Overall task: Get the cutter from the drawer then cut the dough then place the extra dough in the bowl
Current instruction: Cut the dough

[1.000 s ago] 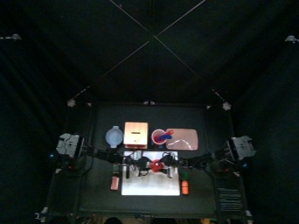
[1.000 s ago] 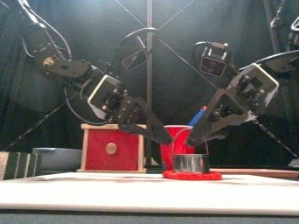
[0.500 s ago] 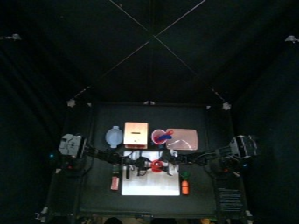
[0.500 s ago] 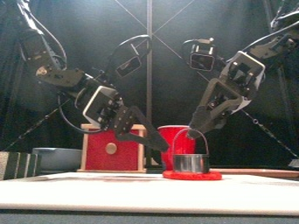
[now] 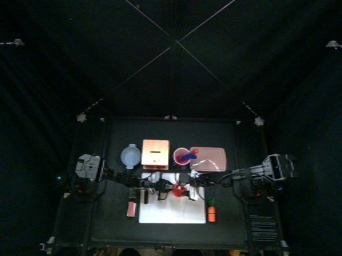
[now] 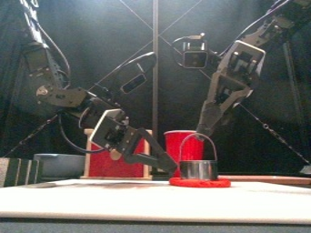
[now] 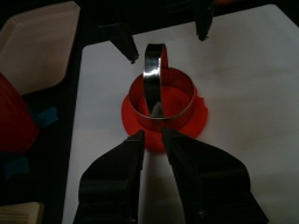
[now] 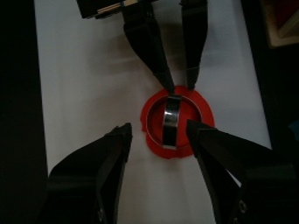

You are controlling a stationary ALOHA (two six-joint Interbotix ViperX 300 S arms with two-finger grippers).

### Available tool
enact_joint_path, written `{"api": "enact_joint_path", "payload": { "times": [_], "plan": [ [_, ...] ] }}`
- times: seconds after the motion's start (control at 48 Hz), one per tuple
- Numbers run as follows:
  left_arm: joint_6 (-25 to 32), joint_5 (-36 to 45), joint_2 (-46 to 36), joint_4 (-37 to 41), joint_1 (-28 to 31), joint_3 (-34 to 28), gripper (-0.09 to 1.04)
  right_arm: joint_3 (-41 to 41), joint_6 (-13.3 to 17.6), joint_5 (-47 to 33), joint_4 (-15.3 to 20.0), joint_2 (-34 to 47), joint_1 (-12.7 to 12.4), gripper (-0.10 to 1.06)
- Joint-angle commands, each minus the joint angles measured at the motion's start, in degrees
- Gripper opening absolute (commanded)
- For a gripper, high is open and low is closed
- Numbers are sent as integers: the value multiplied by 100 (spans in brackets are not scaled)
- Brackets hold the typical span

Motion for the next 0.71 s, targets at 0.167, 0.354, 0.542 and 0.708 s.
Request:
{"api": "enact_joint_path", "payload": {
  "times": [0.167, 0.354, 0.542, 0.708],
  "plan": [
    [9, -70, -26, 18, 18, -158, 64, -202, 9, 44, -79, 79, -44, 87],
    [-9, -44, 0, 9, 9, -202, 60, -246, 9, 97, -97, 123, -44, 87],
    [-18, 35, 167, 0, 0, -290, 59, -255, 9, 97, -141, 132, -62, 87],
    [-18, 123, 193, -26, -18, -290, 59, -316, 9, 105, -141, 132, -62, 87]
  ]
}}
